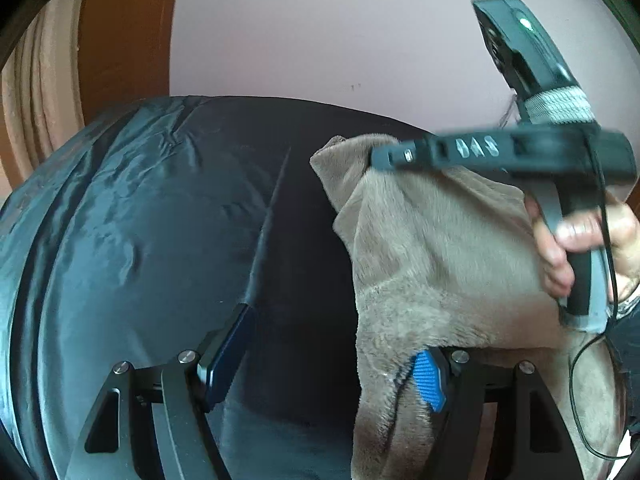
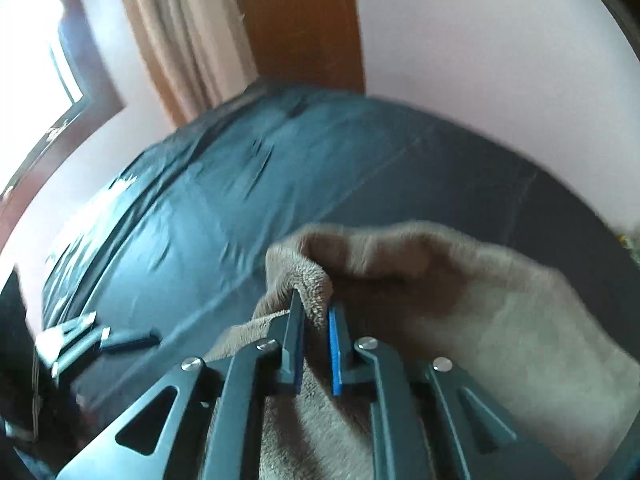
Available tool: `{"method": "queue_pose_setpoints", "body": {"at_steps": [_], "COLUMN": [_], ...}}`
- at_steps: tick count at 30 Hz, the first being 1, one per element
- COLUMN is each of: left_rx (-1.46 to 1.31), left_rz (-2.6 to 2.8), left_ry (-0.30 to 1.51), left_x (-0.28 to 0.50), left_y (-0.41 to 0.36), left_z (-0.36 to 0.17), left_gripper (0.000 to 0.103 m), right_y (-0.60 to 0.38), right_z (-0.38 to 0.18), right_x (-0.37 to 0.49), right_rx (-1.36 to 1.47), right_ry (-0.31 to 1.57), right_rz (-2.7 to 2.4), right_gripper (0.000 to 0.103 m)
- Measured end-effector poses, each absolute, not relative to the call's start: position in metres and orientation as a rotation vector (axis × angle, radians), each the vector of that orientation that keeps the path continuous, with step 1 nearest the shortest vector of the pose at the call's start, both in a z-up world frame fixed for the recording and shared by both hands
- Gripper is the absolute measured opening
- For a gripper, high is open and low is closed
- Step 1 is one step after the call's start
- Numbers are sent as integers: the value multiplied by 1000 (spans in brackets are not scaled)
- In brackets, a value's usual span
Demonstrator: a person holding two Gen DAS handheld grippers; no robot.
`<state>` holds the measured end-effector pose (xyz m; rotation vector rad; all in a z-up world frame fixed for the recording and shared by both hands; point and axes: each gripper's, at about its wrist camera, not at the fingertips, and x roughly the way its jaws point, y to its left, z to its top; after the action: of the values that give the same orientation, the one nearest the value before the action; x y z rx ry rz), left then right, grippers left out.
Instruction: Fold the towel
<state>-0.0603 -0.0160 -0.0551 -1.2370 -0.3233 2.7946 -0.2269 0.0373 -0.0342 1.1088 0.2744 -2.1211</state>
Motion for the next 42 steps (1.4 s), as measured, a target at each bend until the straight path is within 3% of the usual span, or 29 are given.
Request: {"method": "queue_pose_setpoints", "body": {"at_steps": [8,10,12,13,14,22,28,33,37,40,42], "left_rx": [-1271,-1270,-1268,-1267,-1266,-1247,-1249,-1206,-1146,-1103,-1110], "left_rz": [2786,2787,2789,2790,2792,2809,2809,2833,2845,2833,2813], "left_ry": [-371,-372,-370,-369,-369,-336,-264,-104,-100,-58,19], "left_x": [-60,-59,-58,-58,-57,-61,-55,-30,-10,-14,-34], "left_y": [-24,-25,-25,-25,-25,-29,-22,-13,-14,0,17], "left_z": [-59,-59,-59,-59,-59,-59,-56,-35,-8,7,8], "left_gripper": [75,74,75,75,75,75,75,75,75,75,75], "right_y": [23,31,46,57,72,240,364,390,383,390,395], "right_z": [-58,-57,-49,-42,-33,17,-1,-16,-22,-35,-47], "right_x": [-252,-247,-240,-234,-227,-153,-82,-57,-68,-83,-93], "right_rx": [1210,1212,1193,1175,1149,1125,1217,1224,1217,1260,1301], "right_ry": [259,242,226,217,204,31,-222,-286,-237,-280,-327], "right_rz": [-2144,-2140,-2172,-2201,-2235,-2561,-2744,-2741,-2722,-2718,-2695], "right_gripper": [14,29,74,84,86,86,86,85,82,69,51]}}
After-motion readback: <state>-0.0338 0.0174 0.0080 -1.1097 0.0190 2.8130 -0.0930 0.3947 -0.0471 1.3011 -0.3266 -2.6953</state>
